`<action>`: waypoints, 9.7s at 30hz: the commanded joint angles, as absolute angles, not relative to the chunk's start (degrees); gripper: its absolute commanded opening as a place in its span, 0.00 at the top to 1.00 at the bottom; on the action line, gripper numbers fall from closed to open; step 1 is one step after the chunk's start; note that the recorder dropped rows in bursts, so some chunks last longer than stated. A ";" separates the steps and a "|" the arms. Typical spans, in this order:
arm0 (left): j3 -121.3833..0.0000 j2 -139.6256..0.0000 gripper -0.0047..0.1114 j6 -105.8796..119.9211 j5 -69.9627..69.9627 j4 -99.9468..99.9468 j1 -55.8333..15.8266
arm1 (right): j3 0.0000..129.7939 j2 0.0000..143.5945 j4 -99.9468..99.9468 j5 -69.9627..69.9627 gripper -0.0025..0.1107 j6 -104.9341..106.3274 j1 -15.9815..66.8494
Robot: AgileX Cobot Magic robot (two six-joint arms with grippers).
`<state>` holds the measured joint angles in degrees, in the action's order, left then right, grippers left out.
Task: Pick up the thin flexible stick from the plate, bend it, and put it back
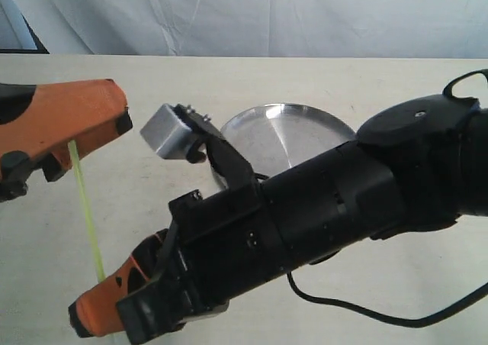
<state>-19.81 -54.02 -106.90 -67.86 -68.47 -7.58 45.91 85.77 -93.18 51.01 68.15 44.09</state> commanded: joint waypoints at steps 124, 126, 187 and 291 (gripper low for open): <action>-43.98 -60.38 0.95 -103.93 -51.91 -84.72 -24.19 | 47.72 72.80 -45.17 30.86 0.99 28.91 47.39; -43.98 -60.38 0.90 -102.42 -52.45 -84.87 -24.19 | 47.72 72.80 -42.86 30.73 0.99 26.98 47.39; -49.06 -36.70 0.60 -105.60 -27.14 -99.95 -24.19 | 47.72 103.00 19.39 23.30 0.61 -16.08 21.60; -15.06 -18.16 0.60 -109.86 -5.55 -51.15 -5.29 | 0.00 0.00 -7.56 18.29 0.98 -11.48 2.04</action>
<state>-17.47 -21.46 -109.57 -7.74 -55.59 -7.29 0.12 0.38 -7.59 18.37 -11.50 2.33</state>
